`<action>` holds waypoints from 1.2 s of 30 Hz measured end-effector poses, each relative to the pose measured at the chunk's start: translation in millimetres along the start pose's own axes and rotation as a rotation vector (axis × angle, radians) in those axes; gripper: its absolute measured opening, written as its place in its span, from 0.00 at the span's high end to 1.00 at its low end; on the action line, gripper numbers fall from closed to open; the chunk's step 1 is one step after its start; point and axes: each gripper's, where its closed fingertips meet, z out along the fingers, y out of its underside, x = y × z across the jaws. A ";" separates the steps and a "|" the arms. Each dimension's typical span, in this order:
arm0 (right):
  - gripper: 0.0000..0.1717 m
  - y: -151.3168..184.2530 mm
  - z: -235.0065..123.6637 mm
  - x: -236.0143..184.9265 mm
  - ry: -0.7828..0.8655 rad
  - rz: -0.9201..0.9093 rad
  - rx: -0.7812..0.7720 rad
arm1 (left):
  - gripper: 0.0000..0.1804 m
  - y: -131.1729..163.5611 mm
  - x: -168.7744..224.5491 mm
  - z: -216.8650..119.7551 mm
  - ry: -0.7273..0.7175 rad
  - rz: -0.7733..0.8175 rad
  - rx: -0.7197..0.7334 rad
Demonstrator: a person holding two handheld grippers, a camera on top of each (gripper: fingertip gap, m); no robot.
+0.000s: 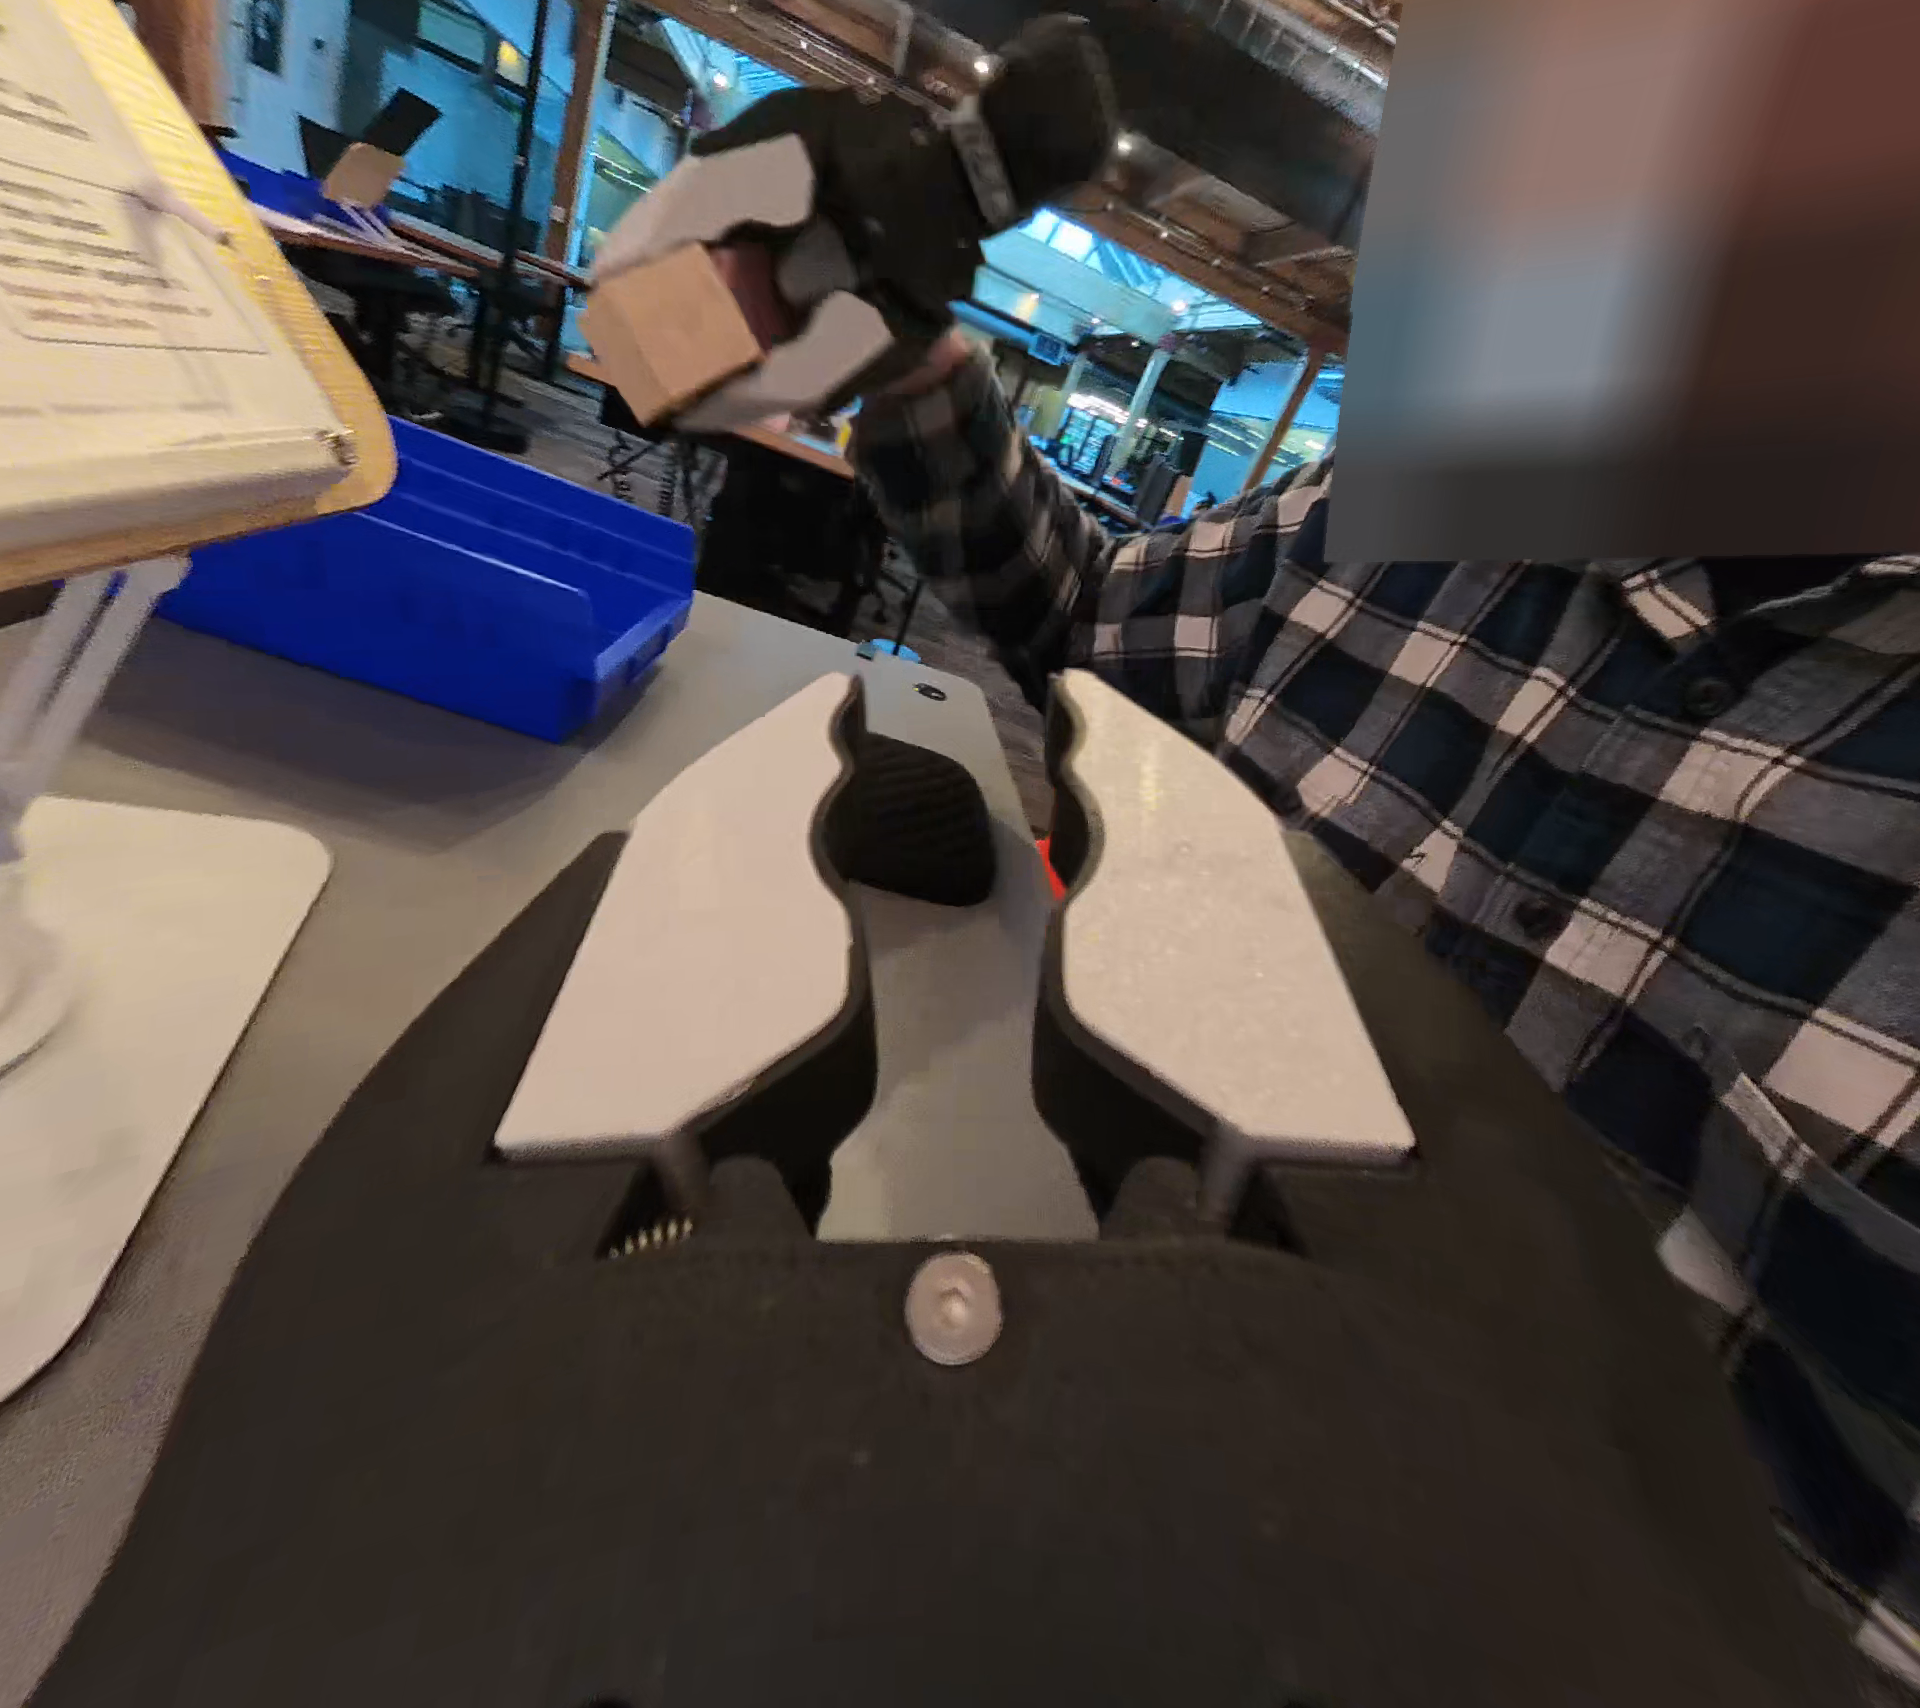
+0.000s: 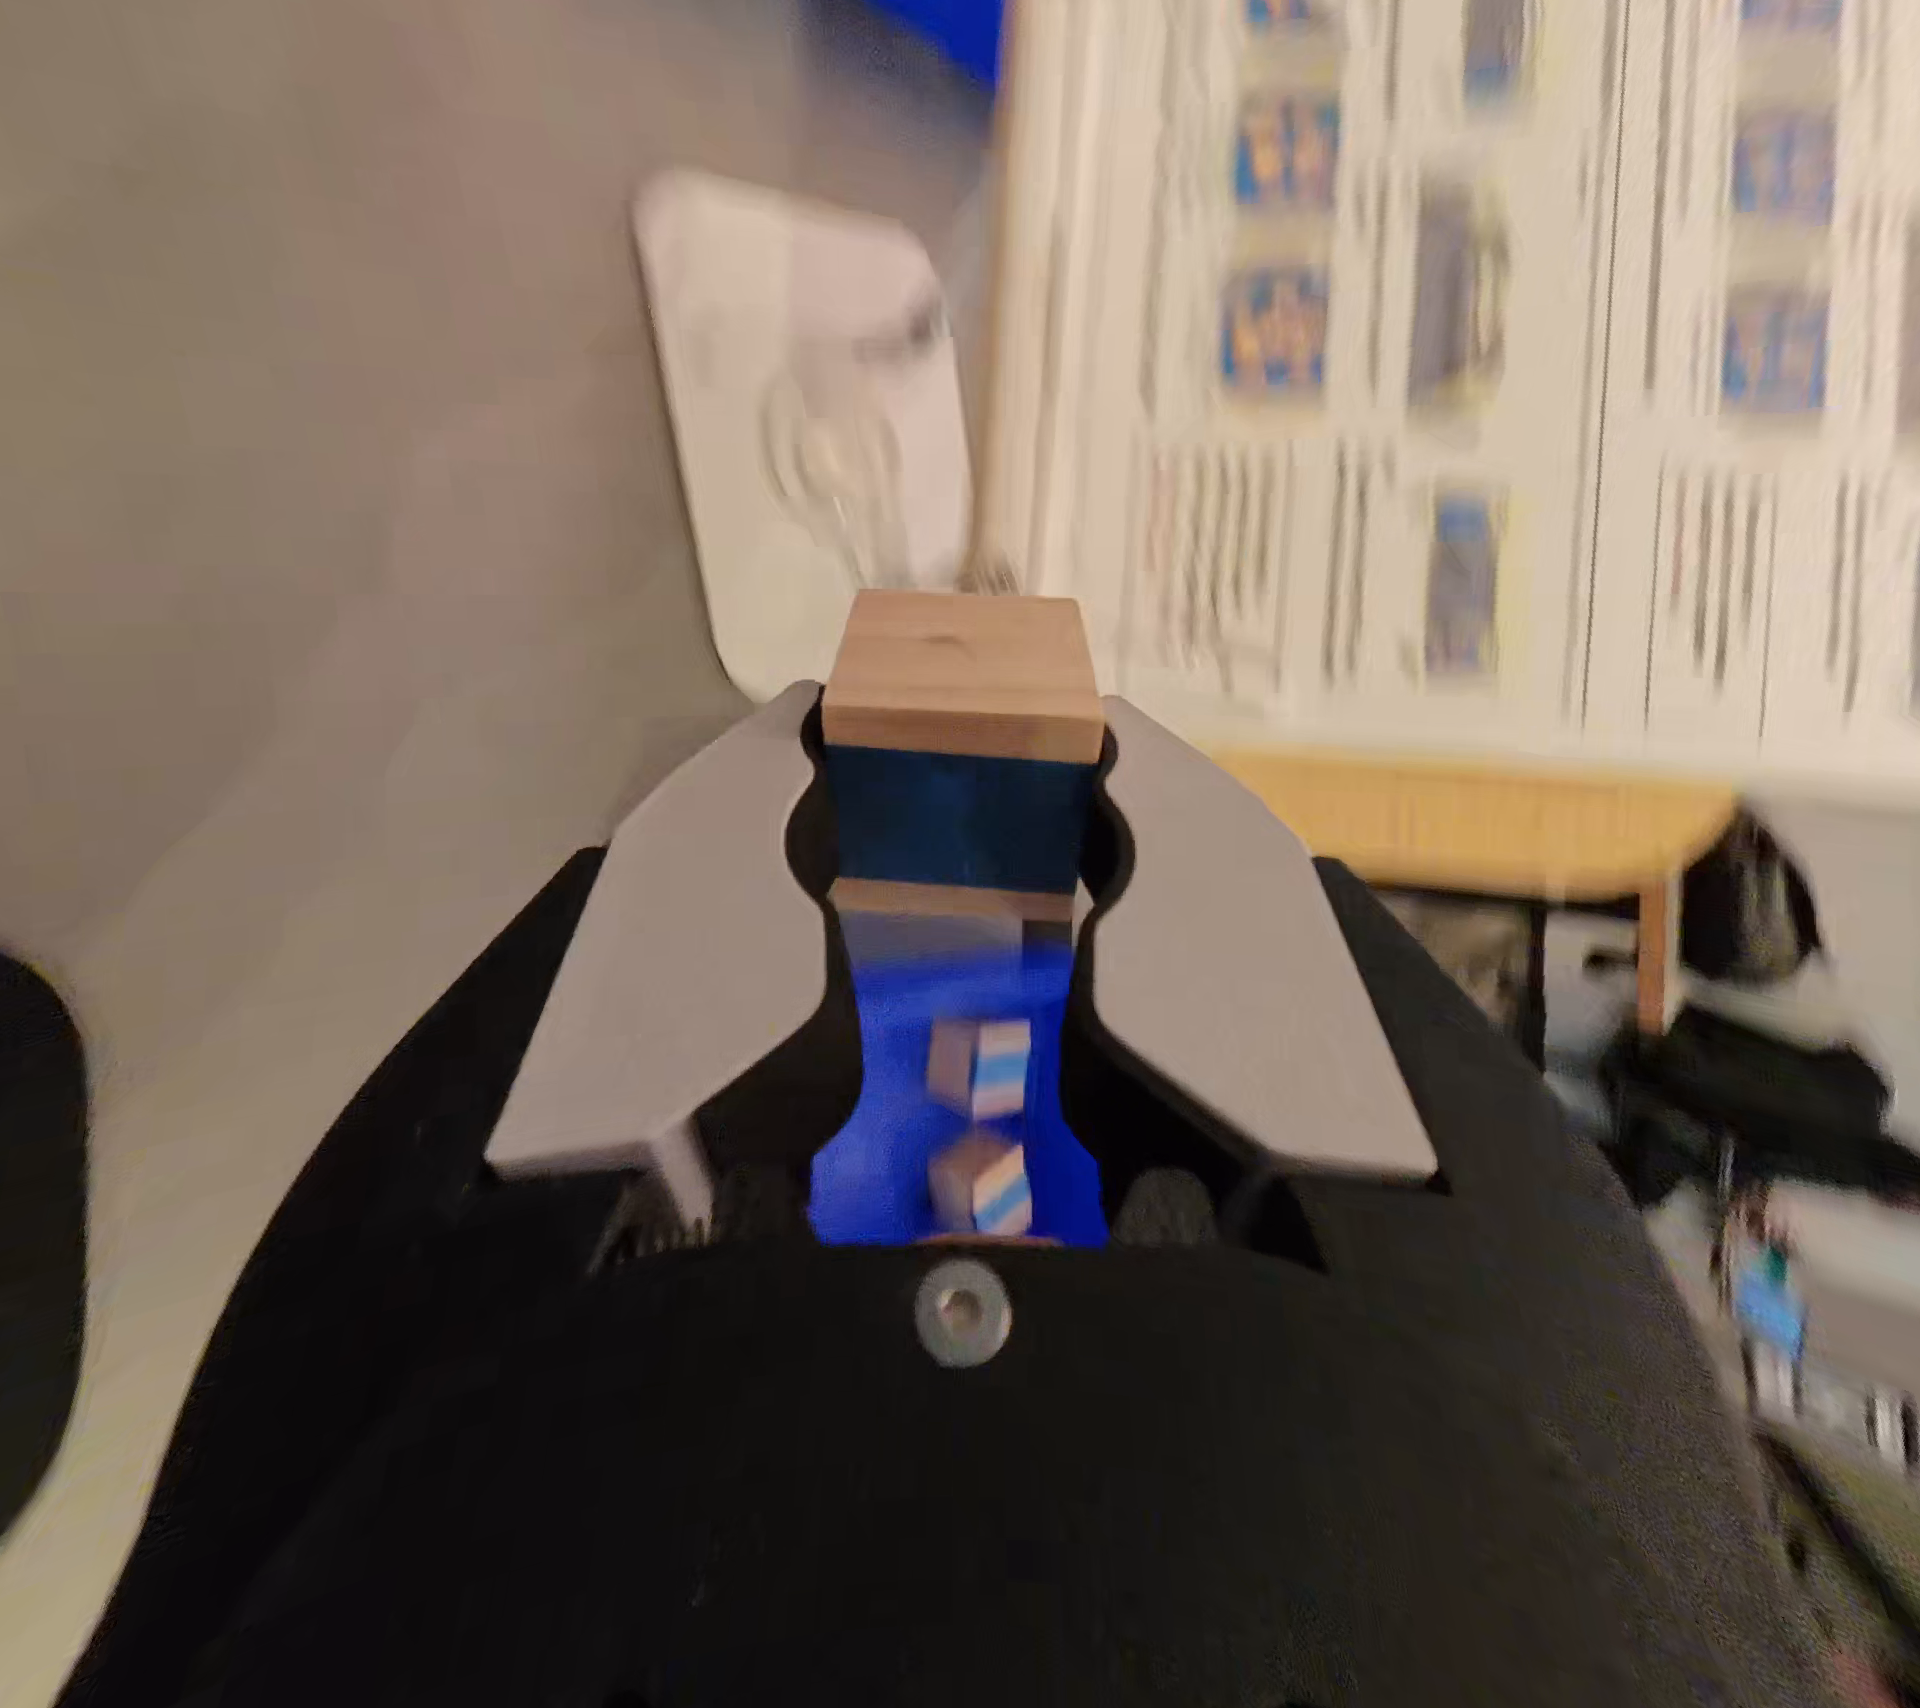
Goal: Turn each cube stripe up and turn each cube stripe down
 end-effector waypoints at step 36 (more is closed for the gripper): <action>0.72 204.7 22.5 -24.9 -0.313 0.262 -0.410 | 0.83 -20.6 -102.0 -230.5 -0.856 0.402 -0.876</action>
